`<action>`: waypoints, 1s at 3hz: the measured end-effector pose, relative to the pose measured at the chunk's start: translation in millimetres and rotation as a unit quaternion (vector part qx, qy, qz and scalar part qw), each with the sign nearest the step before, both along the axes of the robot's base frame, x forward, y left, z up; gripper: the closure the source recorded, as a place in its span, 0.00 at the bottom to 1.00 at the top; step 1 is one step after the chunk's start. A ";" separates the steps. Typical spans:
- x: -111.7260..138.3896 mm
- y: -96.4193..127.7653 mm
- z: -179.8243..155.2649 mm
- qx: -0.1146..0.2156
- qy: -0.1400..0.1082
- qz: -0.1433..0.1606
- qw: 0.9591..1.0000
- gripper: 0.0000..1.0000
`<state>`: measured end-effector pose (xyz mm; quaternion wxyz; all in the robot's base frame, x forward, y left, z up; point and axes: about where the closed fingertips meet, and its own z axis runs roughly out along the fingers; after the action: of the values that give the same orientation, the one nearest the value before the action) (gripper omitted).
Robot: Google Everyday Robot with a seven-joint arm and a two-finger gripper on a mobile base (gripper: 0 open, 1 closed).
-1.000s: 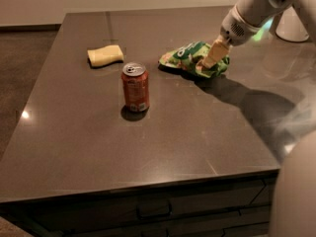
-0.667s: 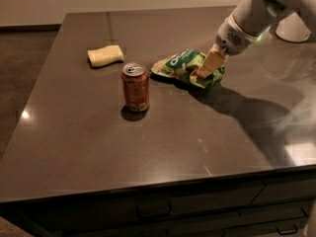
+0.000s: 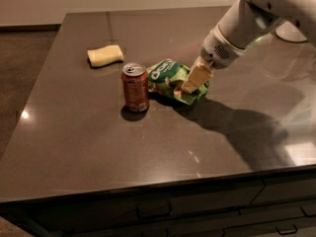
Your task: Move green rice chip bag near coke can
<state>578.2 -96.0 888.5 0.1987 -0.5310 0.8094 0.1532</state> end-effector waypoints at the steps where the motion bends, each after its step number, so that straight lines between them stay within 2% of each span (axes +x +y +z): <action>1: -13.8 13.5 3.6 0.007 0.001 0.021 1.000 0.57; 3: -21.4 22.1 4.6 0.011 0.001 0.034 0.999 0.12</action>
Offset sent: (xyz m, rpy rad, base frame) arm -0.0313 0.0256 0.0091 0.0302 -0.0048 0.0928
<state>556.8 -73.8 893.2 0.1981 -0.5556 0.7896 0.1693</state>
